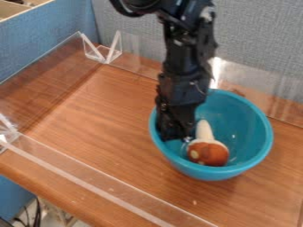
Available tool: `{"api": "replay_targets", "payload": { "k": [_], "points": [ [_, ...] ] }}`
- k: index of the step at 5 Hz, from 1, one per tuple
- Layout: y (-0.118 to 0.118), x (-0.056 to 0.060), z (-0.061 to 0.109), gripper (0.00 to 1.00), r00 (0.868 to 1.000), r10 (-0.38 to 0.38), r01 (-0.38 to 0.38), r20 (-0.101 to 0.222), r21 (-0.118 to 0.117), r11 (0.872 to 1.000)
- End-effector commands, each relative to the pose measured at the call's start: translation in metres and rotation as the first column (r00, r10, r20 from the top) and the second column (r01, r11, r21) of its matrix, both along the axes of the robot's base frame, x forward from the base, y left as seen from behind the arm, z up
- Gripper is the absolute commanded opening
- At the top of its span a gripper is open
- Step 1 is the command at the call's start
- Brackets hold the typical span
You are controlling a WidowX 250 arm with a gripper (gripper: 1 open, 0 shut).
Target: Put the mushroom in the blue bowl
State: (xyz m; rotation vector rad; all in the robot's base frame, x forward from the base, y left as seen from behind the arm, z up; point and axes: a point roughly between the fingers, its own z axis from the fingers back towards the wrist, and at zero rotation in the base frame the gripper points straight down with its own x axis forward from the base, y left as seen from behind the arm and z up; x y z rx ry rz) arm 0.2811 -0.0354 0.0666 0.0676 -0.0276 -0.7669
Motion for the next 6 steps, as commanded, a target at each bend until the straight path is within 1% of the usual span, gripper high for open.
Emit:
{"api": "replay_targets", "payload": {
  "k": [1, 2, 3, 4, 5, 6],
  "points": [
    [0.002, 0.012, 0.013, 0.00, 0.999, 0.031, -0.031, 0.038, 0.001, 1.000],
    [-0.001, 0.021, 0.015, 0.00, 0.997, 0.061, -0.061, 0.041, 0.008, 0.998],
    [-0.004, 0.032, 0.017, 0.00, 0.996, 0.075, -0.075, 0.045, 0.012, 0.997],
    [-0.006, 0.040, 0.018, 0.00, 0.995, 0.083, -0.084, 0.051, 0.013, 0.996],
    [-0.009, 0.048, 0.020, 0.00, 0.994, 0.089, -0.091, 0.060, 0.015, 0.996],
    [-0.017, 0.051, 0.021, 0.00, 0.993, 0.094, -0.096, 0.064, 0.016, 0.995]
  ]
}}
